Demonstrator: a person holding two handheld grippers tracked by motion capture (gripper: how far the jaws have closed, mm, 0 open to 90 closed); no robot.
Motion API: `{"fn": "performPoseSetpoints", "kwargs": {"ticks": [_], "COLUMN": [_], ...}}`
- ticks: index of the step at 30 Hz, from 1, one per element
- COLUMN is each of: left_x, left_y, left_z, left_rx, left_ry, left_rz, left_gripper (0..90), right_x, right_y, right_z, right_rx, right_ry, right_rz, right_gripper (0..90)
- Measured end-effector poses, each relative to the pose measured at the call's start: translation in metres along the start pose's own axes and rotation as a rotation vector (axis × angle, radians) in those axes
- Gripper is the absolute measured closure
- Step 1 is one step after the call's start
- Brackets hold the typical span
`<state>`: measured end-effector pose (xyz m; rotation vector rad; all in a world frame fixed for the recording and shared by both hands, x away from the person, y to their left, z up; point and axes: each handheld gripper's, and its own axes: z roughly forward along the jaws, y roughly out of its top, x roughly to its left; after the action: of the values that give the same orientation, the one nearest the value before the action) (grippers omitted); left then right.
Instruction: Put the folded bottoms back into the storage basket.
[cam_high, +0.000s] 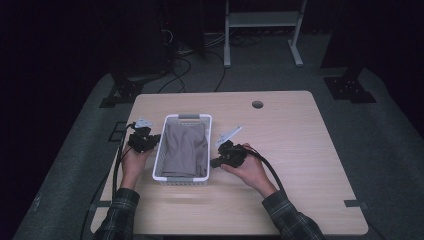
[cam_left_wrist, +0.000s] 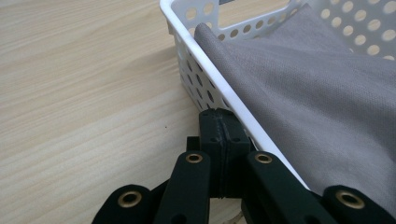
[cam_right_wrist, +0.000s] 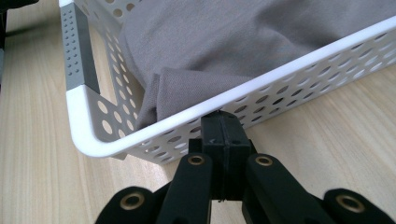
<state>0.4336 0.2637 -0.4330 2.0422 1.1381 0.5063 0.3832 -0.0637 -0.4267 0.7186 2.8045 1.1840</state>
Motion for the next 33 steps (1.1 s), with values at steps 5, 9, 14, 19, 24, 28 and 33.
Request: {"fn": "performPoseSetpoints", "kwargs": {"ticks": [5, 9, 14, 19, 24, 28, 33], "left_x": [0.003, 0.005, 0.005, 0.004, 0.001, 0.0, -0.003], "left_y": [-0.003, -0.009, -0.016, -0.023, -0.031, -0.039, -0.053], "left_z": [-0.007, -0.016, -0.028, -0.039, -0.049, -0.057, -0.068], "left_rx": [-0.001, -0.002, 0.012, 0.033, 0.051, 0.07, 0.065], "left_ry": [0.004, 0.002, 0.031, 0.067, 0.094, 0.107, 0.118], "left_rz": [-0.005, -0.012, -0.008, -0.004, 0.005, 0.0, -0.004], "left_gripper": [81.7, 69.4, 49.1, 30.4, 17.3, 8.9, 1.4], "right_x": [-0.002, -0.008, -0.015, -0.023, -0.03, -0.036, -0.039], "right_y": [-0.003, -0.009, -0.019, -0.029, -0.043, -0.057, -0.075], "right_z": [-0.006, -0.016, -0.028, -0.039, -0.053, -0.066, -0.079], "right_rx": [-0.029, -0.052, -0.096, -0.122, -0.15, -0.154, -0.154], "right_ry": [-0.035, -0.069, -0.147, -0.212, -0.262, -0.294, -0.387], "right_rz": [0.007, 0.028, 0.045, 0.069, 0.101, 0.145, 0.177], "right_gripper": [85.8, 69.4, 47.9, 32.5, 25.0, 25.8, 24.6]}}
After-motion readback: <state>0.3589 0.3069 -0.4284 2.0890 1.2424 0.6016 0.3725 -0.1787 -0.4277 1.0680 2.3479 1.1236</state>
